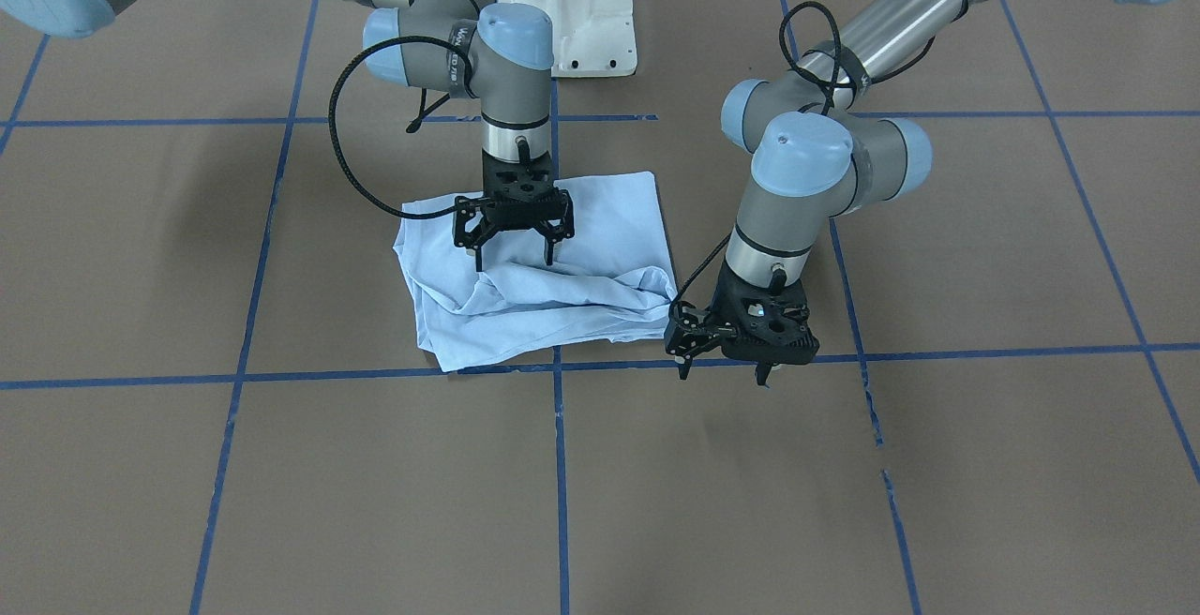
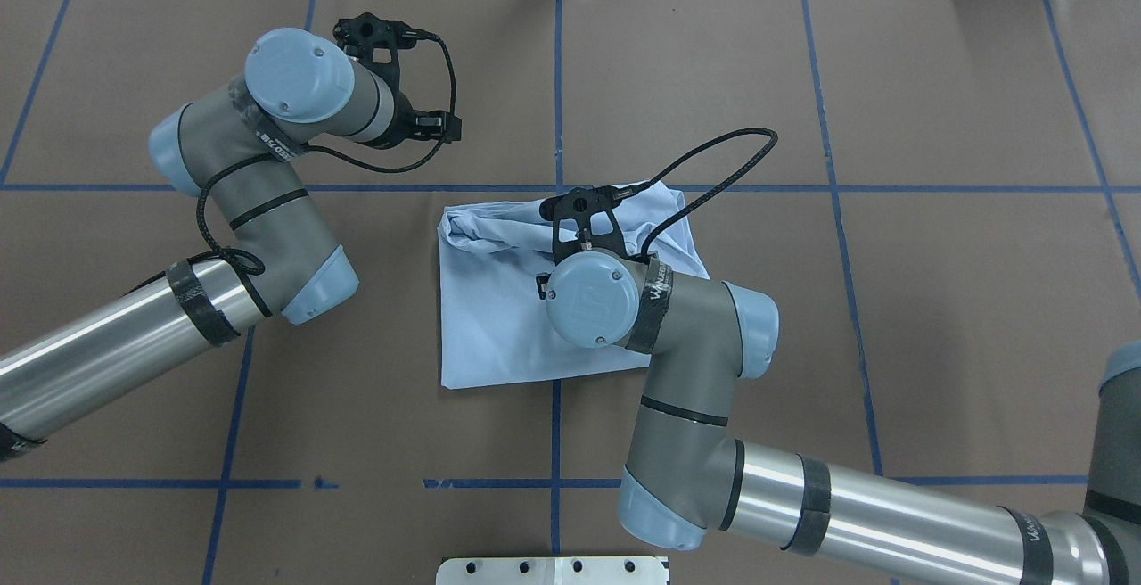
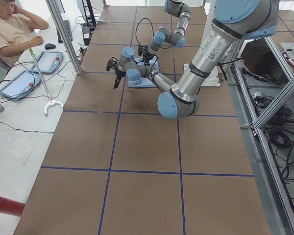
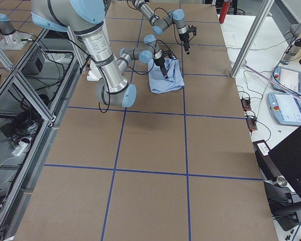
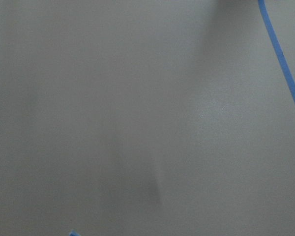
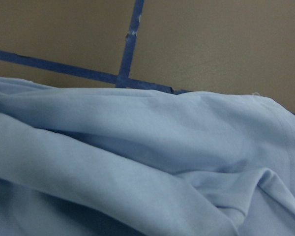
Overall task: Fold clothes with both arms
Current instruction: 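Press the right gripper on the shirt's far corner, then lift away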
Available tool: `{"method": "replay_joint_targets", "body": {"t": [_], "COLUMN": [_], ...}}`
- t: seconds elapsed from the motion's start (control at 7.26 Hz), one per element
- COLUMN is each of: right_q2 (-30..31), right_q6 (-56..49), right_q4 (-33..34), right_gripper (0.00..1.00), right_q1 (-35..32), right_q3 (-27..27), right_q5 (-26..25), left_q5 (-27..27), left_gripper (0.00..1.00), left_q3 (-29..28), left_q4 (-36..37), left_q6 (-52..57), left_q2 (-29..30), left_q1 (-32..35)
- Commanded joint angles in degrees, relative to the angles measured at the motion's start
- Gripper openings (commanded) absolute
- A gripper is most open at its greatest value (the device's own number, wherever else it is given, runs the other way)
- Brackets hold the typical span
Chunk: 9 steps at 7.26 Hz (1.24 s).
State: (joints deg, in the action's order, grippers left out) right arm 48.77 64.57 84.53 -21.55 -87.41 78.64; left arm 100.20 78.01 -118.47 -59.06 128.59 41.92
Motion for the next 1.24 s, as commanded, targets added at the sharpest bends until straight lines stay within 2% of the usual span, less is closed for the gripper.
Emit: {"method": "replay_joint_targets", "body": {"t": [0.0, 0.28, 0.69, 0.96, 1.1], "right_q2": [-0.3, -3.7, -7.7, -9.5, -9.6], "right_q6": [-0.2, -1.1, -2.4, -1.6, -1.6], "right_q4": [-0.1, -1.3, -13.1, -14.8, -14.8], "right_gripper": [1.00, 1.00, 1.00, 1.00, 1.00], "right_q1": [-2.0, -5.8, -13.8, -19.6, -20.1], "right_q3": [2.0, 7.7, 21.8, 22.5, 22.1], "right_q5": [-0.1, -0.1, 0.6, 10.6, 12.3], "left_q5": [0.0, 0.0, 0.0, -0.1, 0.1], "left_gripper": [1.00, 1.00, 1.00, 1.00, 1.00], "left_q3": [-0.1, 0.0, 0.0, 1.1, 4.7], "left_q4": [0.0, 0.0, 0.0, 0.2, 0.3], "left_q6": [0.0, -0.1, -0.1, -0.2, 0.0], "left_q2": [0.0, 0.0, 0.0, -0.3, -2.8], "left_q1": [0.0, 0.0, -0.1, -0.4, -1.0]}}
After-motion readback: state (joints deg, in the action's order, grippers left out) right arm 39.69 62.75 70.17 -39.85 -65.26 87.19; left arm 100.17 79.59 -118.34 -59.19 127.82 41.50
